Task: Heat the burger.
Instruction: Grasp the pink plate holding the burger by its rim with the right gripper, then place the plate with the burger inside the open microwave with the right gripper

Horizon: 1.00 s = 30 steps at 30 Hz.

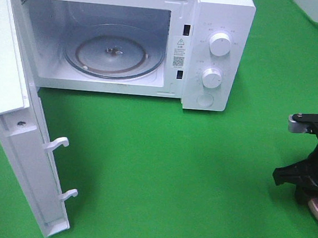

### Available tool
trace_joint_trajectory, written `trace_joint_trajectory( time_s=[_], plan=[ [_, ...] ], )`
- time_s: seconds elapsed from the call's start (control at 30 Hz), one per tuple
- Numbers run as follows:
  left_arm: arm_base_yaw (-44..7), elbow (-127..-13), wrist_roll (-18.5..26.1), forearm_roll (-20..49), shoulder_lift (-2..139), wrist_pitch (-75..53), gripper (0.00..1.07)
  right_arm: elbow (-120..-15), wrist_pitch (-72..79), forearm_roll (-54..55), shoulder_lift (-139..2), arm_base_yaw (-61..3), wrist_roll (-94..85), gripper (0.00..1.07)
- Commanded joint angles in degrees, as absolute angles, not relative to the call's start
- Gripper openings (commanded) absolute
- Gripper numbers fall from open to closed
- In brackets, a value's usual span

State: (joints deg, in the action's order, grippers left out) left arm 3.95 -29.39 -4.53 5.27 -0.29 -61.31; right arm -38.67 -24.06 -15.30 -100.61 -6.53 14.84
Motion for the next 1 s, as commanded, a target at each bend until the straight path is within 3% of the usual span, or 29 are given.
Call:
trace_joint_trajectory(
  time_s=[0.03,0.07,0.13,0.47,1.0],
  plan=[
    [3.90,-29.45,-4.81,5.44,-0.34,-60.91,1.00,-38.33,-24.87,-14.15,-101.64,-6.30,15.81,0.13],
    [3.90,-29.45,-4.81,5.44,-0.34,-60.91,1.00,-38.33,-24.87,-14.15,-101.64,-6.30,15.81,0.13],
    [3.90,-29.45,-4.81,5.44,-0.34,-60.91,1.00,-38.33,-25.15,-13.75,-101.64,-6.30,15.93,0.00],
    [3.90,-29.45,-4.81,5.44,-0.34,-60.91,1.00,-38.33,-28.19,-14.67,-100.78,-6.36,16.90,0.00],
    [3.90,-29.45,-4.81,5.44,-0.34,-60.91,1.00,-38.33,-37.07,-26.47,-98.66,-15.41,29.05,0.00]
  ],
)
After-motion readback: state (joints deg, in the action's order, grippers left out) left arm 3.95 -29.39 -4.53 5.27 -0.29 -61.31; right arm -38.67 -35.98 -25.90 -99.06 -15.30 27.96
